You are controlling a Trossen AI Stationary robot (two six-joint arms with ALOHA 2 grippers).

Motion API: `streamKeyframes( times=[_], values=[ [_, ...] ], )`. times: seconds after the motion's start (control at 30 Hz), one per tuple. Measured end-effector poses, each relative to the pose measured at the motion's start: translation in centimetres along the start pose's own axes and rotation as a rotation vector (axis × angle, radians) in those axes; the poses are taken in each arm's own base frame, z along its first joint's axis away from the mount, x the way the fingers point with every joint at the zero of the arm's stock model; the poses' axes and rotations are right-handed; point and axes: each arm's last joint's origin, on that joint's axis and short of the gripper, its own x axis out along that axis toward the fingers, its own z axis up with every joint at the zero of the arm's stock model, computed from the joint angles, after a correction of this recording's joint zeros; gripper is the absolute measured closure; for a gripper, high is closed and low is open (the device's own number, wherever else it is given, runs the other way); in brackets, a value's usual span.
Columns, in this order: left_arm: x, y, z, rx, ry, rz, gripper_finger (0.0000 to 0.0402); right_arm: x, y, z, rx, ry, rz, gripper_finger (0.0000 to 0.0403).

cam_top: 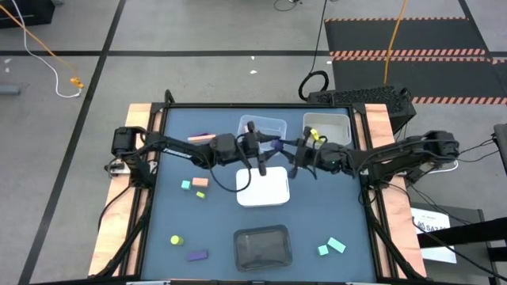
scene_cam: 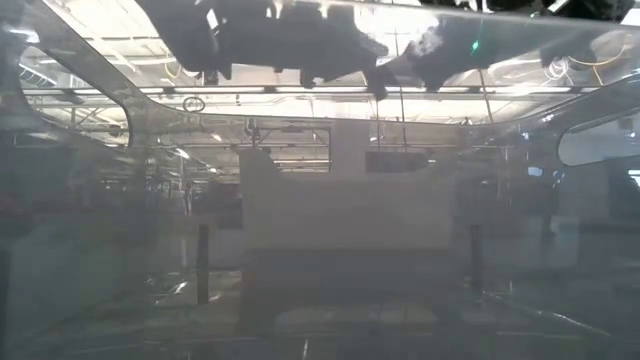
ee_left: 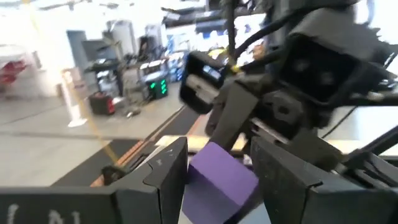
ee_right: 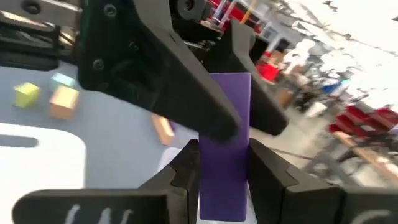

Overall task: Sort & place blocks by color
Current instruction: Put the middle purple rectangle block into the white bin

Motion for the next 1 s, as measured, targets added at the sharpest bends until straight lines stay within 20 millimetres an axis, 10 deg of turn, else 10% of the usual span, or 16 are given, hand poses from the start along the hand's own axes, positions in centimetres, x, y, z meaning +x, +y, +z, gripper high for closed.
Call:
streamKeyframes(
  times=[0.4, 0.63, 1.0],
  values=[
    [0.1, 0.45, -0.04, -0.044, 0.038, 0.186, 0.023, 0.64, 0.35, -0.47, -0.117, 0.037, -0.085, 0.0322],
    [0.08, 0.37, -0.09, -0.05, 0.044, 0.192, 0.0315, 0.63, 0.31, -0.64, -0.146, 0.071, -0.115, 0.0319],
    [0.05, 0.17, -0.28, 0.005, 0.07, 0.185, 0.0348, 0.27, 0.29, -0.87, -0.058, 0.13, -0.155, 0.022]
  ],
)
